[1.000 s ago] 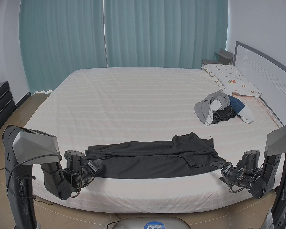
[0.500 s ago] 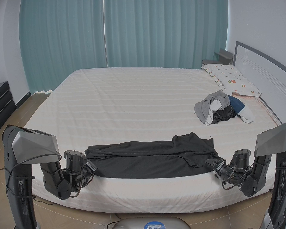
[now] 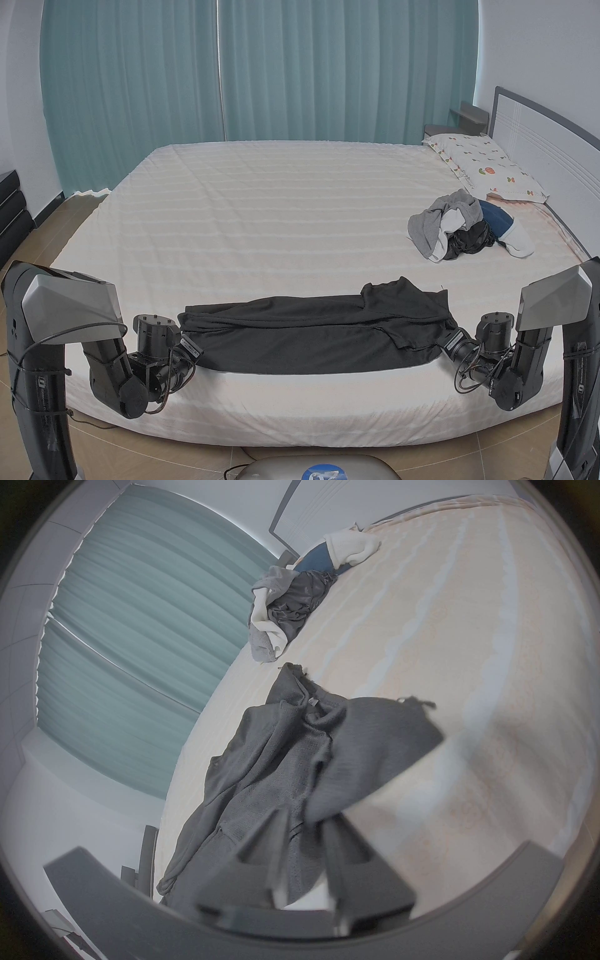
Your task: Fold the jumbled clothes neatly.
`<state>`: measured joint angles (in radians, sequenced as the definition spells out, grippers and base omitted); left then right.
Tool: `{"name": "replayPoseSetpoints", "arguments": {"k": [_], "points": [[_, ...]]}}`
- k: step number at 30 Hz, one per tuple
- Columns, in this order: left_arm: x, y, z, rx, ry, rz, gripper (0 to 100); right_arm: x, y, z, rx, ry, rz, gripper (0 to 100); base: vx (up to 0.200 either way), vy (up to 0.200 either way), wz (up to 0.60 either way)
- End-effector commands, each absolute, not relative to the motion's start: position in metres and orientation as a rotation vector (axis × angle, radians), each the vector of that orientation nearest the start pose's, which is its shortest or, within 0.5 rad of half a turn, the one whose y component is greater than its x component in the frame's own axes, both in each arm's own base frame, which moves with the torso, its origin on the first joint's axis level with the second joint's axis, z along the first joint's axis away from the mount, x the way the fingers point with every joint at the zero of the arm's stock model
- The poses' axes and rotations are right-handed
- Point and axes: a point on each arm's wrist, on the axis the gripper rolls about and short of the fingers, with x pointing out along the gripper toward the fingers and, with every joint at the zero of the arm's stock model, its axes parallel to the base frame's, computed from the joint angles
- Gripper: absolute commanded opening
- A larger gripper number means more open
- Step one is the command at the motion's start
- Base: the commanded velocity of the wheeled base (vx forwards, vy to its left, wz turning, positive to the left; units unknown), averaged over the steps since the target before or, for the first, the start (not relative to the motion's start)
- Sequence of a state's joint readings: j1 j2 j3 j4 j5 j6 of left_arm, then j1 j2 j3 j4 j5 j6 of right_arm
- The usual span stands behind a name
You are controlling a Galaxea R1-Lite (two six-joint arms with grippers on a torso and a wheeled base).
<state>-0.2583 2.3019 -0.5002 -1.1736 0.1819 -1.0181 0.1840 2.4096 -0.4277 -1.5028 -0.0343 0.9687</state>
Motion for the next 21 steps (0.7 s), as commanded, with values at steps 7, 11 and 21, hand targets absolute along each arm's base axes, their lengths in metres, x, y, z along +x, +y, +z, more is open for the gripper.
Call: {"name": "replayPoseSetpoints", "arguments": {"k": [7,11,21], "points": [[0.303,-0.071,-0.014,-0.858,0.566,0.249,0,0.294,0.055,-0.028,0.902,0.516,-0.096,0,0.0,0.0,0.0],[0.301,-0.064,-0.006,-0.868,0.546,0.257,0,0.288,0.052,-0.015,0.943,0.504,-0.089,0,0.0,0.0,0.0],[0.29,-0.059,0.0,-0.865,0.556,0.261,0,0.27,0.05,-0.016,0.932,0.562,-0.105,0,0.0,0.0,0.0]]}}
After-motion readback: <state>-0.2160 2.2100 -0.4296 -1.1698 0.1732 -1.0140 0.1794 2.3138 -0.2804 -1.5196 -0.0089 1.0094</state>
